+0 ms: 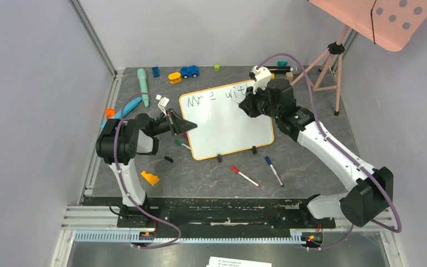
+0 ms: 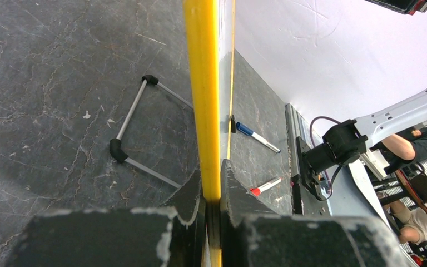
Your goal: Write a sentence on the whiteboard
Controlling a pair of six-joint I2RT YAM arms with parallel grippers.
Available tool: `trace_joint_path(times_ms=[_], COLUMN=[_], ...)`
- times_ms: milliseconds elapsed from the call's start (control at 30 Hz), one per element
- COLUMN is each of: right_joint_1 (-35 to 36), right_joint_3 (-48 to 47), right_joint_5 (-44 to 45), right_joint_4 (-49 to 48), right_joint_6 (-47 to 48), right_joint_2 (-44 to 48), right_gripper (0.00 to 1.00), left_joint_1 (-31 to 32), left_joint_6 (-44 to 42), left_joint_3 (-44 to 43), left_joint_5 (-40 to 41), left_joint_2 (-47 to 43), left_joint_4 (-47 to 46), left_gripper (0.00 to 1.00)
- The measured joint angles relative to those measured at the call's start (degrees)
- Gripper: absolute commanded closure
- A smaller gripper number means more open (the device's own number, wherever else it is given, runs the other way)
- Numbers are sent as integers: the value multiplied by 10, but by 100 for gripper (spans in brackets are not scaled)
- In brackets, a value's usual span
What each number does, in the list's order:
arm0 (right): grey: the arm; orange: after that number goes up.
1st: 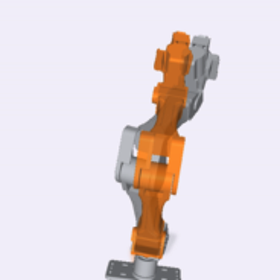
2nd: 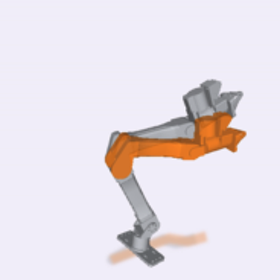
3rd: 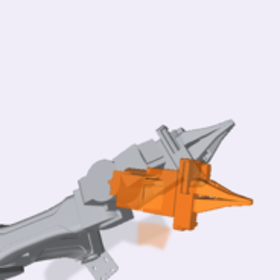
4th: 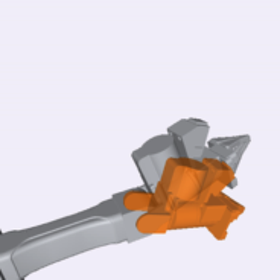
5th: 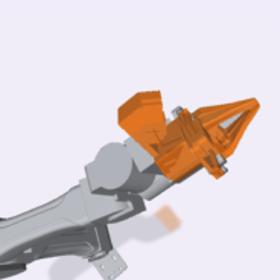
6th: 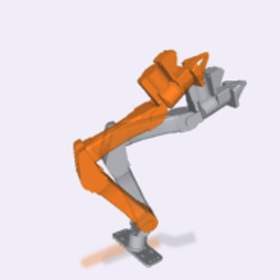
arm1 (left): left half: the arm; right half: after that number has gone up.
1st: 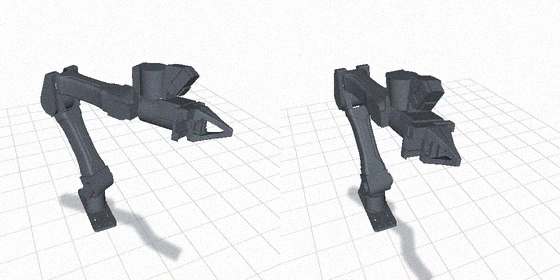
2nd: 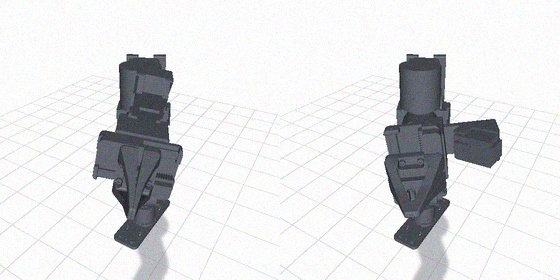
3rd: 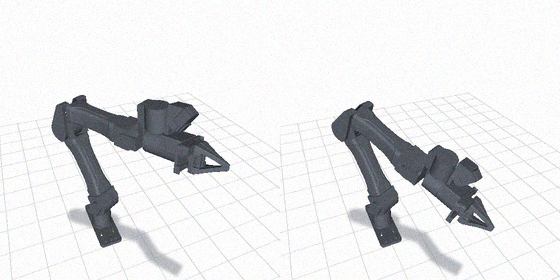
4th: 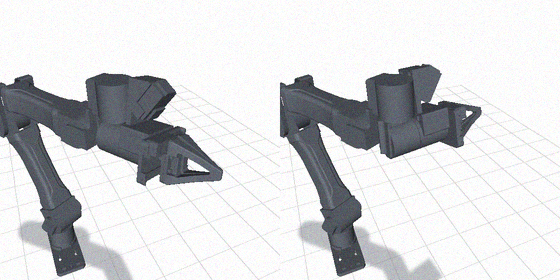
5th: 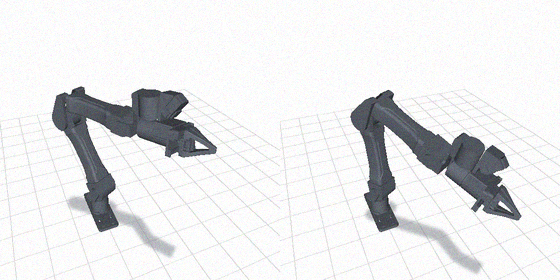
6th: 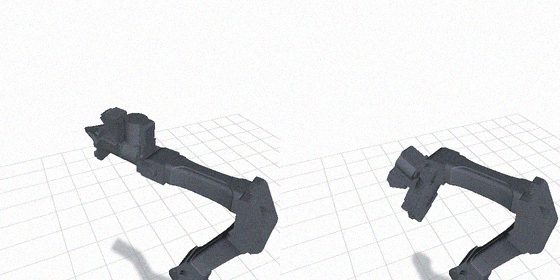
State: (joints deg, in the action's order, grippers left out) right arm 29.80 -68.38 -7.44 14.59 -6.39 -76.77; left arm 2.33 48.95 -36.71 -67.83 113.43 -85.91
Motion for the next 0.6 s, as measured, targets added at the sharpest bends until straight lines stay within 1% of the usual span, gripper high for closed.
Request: trace_joint_path(times_ms=[333,600], right_joint_1=[3,11], right_joint_3=[8,9], right_joint_5=[4,29], right_joint_4=[-10,-22], right_joint_6=[0,-16], right_joint_2=[0,-3], right_gripper=[100,100], left_joint_1=[1,1], left_joint_6=[2,2], left_joint_3=[-9,-9], left_joint_5=[-4,-4], left_joint_2=[6,5], left_joint_4=[-1,-1], left_gripper=[98,98])
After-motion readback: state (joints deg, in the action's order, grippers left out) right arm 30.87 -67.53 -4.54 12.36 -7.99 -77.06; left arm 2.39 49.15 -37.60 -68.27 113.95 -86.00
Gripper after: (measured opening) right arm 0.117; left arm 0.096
